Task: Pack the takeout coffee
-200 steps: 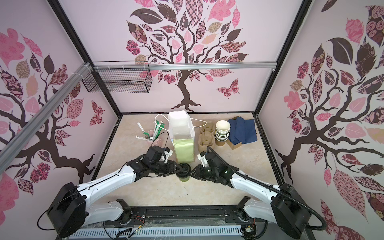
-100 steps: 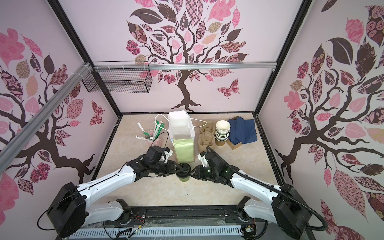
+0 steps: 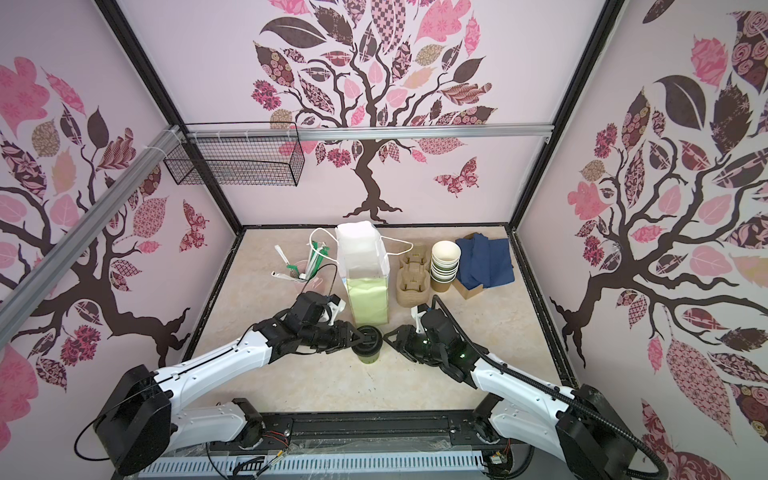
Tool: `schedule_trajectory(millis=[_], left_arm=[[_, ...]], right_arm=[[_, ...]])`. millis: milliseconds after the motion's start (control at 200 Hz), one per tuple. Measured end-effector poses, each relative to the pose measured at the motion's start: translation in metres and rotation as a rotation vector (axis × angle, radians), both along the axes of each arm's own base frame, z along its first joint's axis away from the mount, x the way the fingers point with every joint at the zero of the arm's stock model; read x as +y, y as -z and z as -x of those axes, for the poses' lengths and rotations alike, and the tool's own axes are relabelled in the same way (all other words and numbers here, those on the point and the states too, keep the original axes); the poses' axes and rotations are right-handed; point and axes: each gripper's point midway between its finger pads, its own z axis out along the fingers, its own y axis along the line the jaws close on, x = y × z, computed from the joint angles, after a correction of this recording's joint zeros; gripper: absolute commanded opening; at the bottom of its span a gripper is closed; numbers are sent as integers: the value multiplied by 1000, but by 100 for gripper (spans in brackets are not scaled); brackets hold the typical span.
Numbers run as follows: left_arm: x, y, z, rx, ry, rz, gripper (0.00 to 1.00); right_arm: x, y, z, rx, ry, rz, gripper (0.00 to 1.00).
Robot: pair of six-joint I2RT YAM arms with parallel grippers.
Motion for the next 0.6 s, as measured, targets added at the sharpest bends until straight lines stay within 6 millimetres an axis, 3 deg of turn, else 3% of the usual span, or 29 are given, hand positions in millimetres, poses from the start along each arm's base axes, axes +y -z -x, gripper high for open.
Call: schedule_trajectory(millis=[270,600], left_arm=[[-1,0,1,3,3,3,54],[-1,0,1,5,4,4,54]], right_arm=[[9,-13,-18,-8,51,-95,45],[16,12,-21,49,13,-21,40]])
